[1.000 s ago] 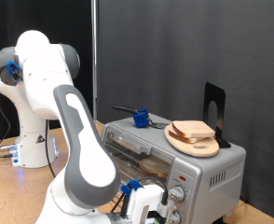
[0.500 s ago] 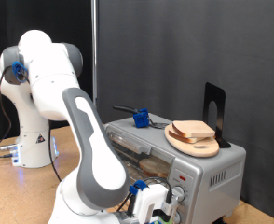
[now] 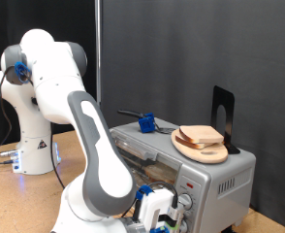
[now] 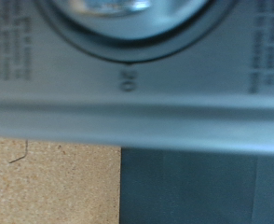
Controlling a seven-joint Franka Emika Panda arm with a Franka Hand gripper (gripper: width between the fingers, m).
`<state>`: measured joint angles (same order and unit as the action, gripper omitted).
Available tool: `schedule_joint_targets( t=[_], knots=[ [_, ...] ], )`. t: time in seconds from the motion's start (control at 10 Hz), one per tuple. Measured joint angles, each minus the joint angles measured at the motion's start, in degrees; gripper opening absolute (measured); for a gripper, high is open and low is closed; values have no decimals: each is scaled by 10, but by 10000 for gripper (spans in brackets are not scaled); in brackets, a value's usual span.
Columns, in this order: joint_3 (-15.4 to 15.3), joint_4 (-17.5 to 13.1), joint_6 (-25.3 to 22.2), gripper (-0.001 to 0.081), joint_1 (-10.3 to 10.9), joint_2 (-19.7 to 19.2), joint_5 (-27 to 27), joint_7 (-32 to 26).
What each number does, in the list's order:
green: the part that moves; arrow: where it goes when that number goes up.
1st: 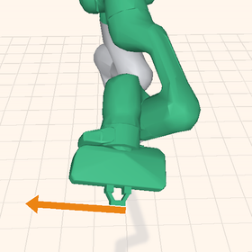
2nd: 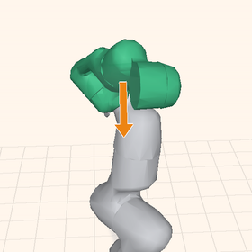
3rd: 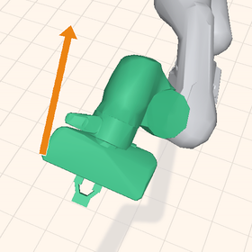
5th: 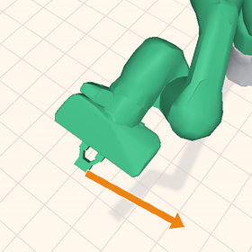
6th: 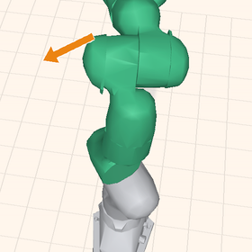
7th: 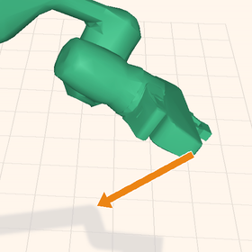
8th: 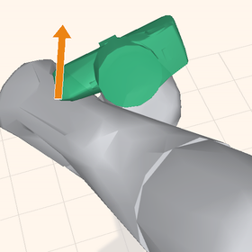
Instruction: Make a piece of toast with the oven
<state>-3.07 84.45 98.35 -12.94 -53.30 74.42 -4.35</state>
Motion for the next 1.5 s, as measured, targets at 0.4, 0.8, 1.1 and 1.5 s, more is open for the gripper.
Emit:
schedule_joint_targets(
  t=[0.4,0.8,1.1,1.5],
  knots=[
    [0,29,10,104,-1,23,6,-12],
    [-1,46,26,91,0,30,31,-78],
    [-3,80,50,91,0,44,77,-226],
    [-4,98,46,97,-4,44,123,-359]
  ],
)
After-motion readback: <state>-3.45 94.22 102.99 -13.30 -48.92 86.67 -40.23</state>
